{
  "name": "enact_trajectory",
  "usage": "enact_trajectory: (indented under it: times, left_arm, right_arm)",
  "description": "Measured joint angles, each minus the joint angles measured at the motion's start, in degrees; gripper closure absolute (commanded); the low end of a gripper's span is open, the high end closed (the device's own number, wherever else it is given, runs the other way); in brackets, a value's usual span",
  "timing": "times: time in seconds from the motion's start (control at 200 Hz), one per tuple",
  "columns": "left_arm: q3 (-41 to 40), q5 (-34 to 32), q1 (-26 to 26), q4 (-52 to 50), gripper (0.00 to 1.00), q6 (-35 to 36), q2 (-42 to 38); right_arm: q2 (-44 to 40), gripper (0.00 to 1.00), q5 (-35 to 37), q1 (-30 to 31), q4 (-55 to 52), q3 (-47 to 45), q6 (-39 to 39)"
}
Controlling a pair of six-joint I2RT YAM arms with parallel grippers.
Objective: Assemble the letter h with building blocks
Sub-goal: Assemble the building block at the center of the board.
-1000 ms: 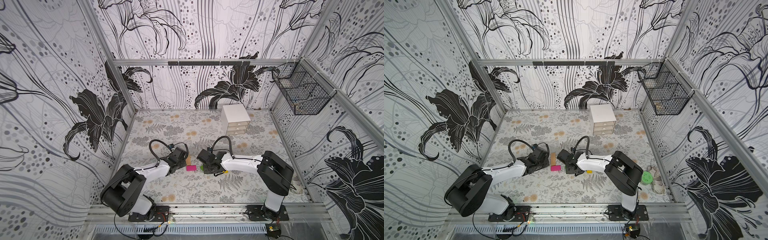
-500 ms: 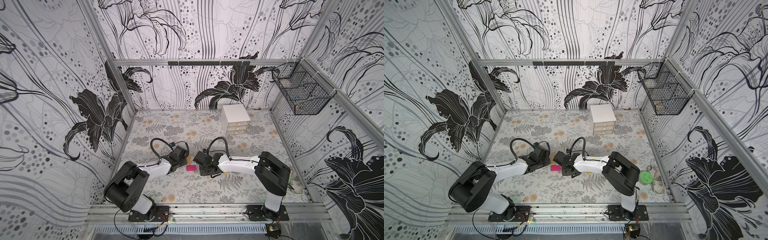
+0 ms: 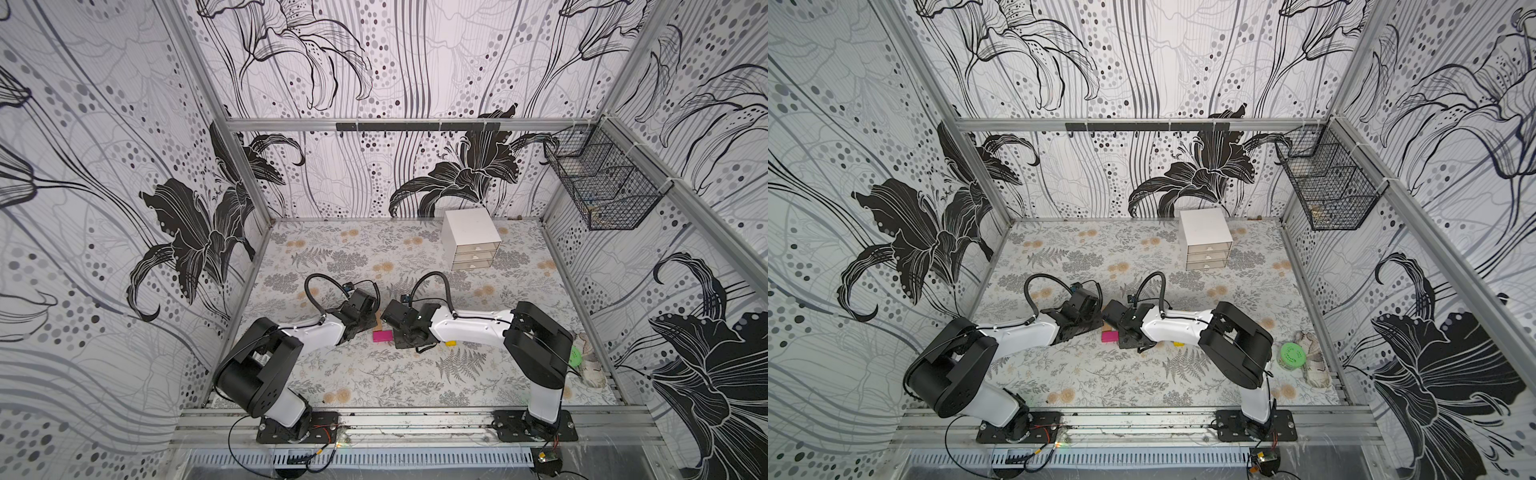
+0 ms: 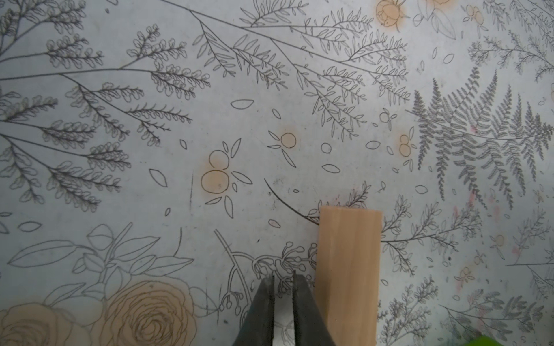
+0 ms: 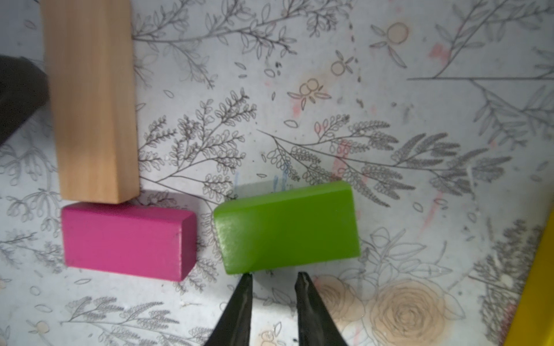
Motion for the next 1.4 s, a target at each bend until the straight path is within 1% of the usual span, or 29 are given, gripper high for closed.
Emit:
enact_trajectory:
  times: [0.1,0.275,0.431,0.611,0.806,1.031,1.191,1.402]
  left_arm:
    - [0.3,0.7,0.0,0.1,0.86,0.2,0.3]
    - [0.7,1.9,0.0,0.8,0.87,0.4,1.0]
    - [1.4,2.6,0.0,1.1,0.88,0.7,1.7]
    - [1.4,2.9,0.0,1.1,0.88,1.0,1.7]
    - [1.4,3.0,0.0,1.0,0.88,1.3,1.6]
    - [1.3,2.9,0.0,-1.1,0.87,1.4,0.0]
    - [1.3,2.7,0.0,-2.1,0.87,1.5,-1.7]
    - [1.0,2.7,0.0,-2.4,0.87,1.4,-1.8]
  right_arm:
    - [-1.7,0.7,0.6,0.0,-1.3,-0.3,0.0]
    - [-7.0,0.69,3.1,-0.5,-3.5,-0.3,-0.2]
    - [-8.5,0.69,3.3,-4.0,-3.8,-0.3,-0.4]
    - [-6.4,0.69,2.8,-8.4,-3.8,0.2,-1.6]
    - [-1.4,0.69,2.0,-10.4,-3.9,2.2,-1.9]
    - [2.5,0.7,1.0,-10.9,-3.5,3.0,-2.8]
    - [2.7,0.71,0.2,-10.9,-2.8,3.0,-3.2]
    - [2.7,0.71,0.2,-10.2,-1.7,2.8,-3.2]
